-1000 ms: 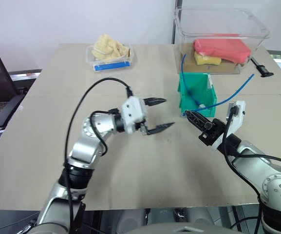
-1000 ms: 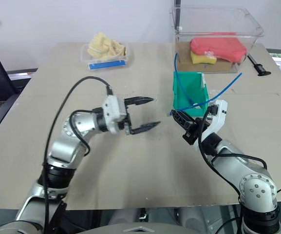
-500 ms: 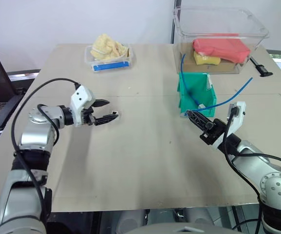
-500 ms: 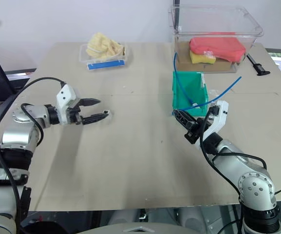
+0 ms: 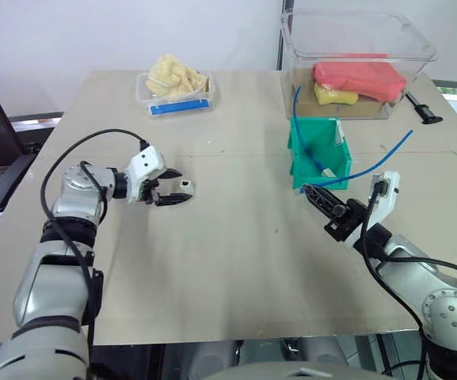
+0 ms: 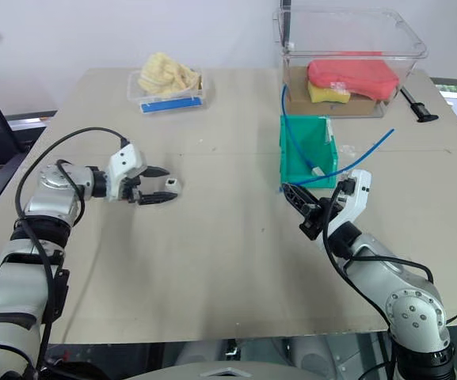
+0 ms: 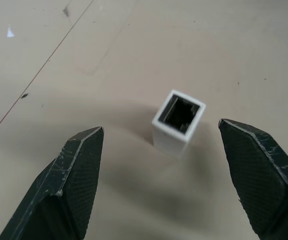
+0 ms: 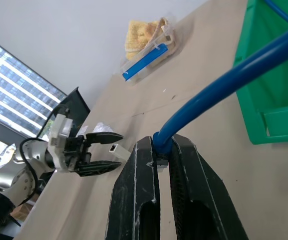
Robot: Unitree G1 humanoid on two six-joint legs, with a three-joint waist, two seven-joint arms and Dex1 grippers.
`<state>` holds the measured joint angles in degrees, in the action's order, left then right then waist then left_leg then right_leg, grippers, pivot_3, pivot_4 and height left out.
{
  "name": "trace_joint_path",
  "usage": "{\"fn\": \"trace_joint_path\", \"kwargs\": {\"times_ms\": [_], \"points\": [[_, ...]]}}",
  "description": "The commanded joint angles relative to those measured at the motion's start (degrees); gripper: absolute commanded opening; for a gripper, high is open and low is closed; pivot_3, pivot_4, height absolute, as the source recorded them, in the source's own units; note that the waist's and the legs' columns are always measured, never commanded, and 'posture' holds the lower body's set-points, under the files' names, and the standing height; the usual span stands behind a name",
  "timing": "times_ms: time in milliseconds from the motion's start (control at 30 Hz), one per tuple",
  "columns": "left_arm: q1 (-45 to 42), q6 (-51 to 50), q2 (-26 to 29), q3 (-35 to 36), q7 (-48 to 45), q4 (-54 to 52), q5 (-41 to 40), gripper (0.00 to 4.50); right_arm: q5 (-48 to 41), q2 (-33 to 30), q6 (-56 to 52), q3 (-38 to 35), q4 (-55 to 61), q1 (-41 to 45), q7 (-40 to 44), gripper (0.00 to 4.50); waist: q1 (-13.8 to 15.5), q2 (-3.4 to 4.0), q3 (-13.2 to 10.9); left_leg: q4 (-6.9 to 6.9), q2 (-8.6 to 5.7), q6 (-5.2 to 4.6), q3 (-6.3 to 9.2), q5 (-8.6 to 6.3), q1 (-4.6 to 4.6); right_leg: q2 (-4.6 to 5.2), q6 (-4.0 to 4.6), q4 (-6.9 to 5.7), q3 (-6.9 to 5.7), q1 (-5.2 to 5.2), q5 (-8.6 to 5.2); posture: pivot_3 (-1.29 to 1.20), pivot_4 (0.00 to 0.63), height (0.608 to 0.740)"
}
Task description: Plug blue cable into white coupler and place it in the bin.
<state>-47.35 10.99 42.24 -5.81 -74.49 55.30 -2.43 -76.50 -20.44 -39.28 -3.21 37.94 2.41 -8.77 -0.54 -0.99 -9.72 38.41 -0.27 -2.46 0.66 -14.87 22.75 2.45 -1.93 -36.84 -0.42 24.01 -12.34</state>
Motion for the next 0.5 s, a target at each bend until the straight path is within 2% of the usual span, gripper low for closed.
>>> {"fn": "trace_joint_path", "kwargs": {"times_ms": [33,133,233,267,300,333,433,500], "points": [[-2.0,3.1,-0.5,0.0,0.8,2.8,1.7,3.76,-0.3,-0.2,1.4,-0.9,3.3,-0.5,-0.4,0.0,0.0,0.0,0.0,0.0,0.0,0.0,0.0,0.0,0.0,0.0,0.0,0.0,0.01,0.0,0.0,0.0,0.15,0.74],[-2.3,4.4,-1.0,-0.4,-0.1,4.1,2.3,3.04,-0.6,-0.4,1.5,-1.0,3.9,-1.0,-0.7,0.0,-0.1,-0.01,0.0,0.0,0.0,-0.01,0.0,-0.01,0.0,0.0,-0.01,0.0,0.01,0.01,0.01,0.0,0.15,0.74],[-2.2,4.9,-1.3,-0.1,-0.9,4.4,2.2,1.45,-0.8,-0.9,1.7,-1.1,4.3,-1.6,-0.8,0.0,-0.1,-0.02,0.0,0.0,0.01,-0.01,0.01,-0.01,0.0,0.0,-0.02,0.0,0.0,0.01,0.01,0.0,0.15,0.74],[-2.0,4.8,-1.4,0.1,-1.4,4.2,1.9,1.19,-0.8,-1.1,1.7,-1.1,4.4,-1.7,-0.9,0.0,-0.1,-0.03,0.0,0.0,0.01,-0.01,0.01,-0.01,-0.01,0.0,-0.02,-0.02,0.0,0.0,0.01,0.0,0.15,0.74],[-1.8,4.6,-1.5,0.3,-1.9,3.7,1.5,0.64,-0.8,-1.3,1.7,-1.2,4.5,-1.7,-0.8,0.0,-0.1,-0.03,0.0,0.01,0.01,-0.01,0.0,-0.01,-0.01,0.01,-0.03,-0.03,0.01,0.0,0.02,0.0,0.15,0.74],[-1.5,4.1,-1.7,0.6,-2.8,2.8,0.9,0.37,-0.5,-1.7,1.6,-1.1,4.5,-1.6,-0.6,0.0,-0.1,-0.03,0.0,0.01,0.01,-0.01,-0.01,-0.01,-0.02,0.01,-0.03,-0.03,0.01,0.0,0.02,0.0,0.15,0.74],[-0.1,0.3,-2.7,1.2,-5.8,-2.8,-1.6,0.37,3.2,-4.2,1.2,-0.5,4.6,-0.5,2.5,0.0,0.0,-0.03,0.0,0.02,0.0,-0.01,-0.03,-0.01,-0.01,0.01,-0.03,-0.03,0.03,0.0,0.02,0.0,0.15,0.74],[2.1,-3.8,-3.6,1.0,-7.6,-10.3,-3.8,0.37,6.0,-6.2,0.9,0.1,4.5,0.4,5.0,0.0,0.0,-0.04,0.0,0.03,0.0,-0.01,-0.04,-0.01,0.02,0.02,-0.04,0.0,0.04,0.0,0.02,0.0,0.15,0.74]]}}
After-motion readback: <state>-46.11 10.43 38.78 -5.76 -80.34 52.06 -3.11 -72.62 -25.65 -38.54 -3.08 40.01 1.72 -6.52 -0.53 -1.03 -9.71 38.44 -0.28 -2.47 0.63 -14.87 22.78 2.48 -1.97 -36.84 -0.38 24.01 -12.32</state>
